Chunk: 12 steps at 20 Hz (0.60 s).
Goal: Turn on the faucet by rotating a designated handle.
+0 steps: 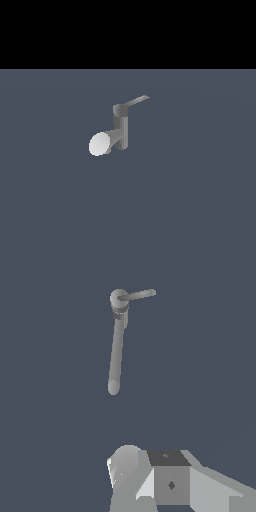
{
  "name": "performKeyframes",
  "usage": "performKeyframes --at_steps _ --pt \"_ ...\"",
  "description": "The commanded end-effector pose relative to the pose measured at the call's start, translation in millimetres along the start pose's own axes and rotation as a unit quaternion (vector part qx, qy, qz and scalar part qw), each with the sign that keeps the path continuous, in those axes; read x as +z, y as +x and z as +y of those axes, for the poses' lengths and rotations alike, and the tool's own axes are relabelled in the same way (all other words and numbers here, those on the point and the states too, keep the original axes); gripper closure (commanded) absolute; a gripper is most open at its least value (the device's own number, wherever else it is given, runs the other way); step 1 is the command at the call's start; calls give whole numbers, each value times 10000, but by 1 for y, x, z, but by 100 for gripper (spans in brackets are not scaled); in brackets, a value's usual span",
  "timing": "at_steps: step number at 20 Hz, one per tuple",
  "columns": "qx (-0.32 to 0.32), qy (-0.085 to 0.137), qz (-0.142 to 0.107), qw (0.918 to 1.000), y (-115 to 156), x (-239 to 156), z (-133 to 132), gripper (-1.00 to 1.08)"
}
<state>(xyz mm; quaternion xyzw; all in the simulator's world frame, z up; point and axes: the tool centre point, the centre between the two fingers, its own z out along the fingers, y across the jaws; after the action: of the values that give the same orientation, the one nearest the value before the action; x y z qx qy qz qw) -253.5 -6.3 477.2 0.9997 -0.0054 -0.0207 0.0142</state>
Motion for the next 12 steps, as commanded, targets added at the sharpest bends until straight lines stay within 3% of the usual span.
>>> performKeyframes --at_steps 1,12 --pt "0 0 0 10000 0 0 0 108" --pt "-180 99 -72 9998 1 3 -16 108"
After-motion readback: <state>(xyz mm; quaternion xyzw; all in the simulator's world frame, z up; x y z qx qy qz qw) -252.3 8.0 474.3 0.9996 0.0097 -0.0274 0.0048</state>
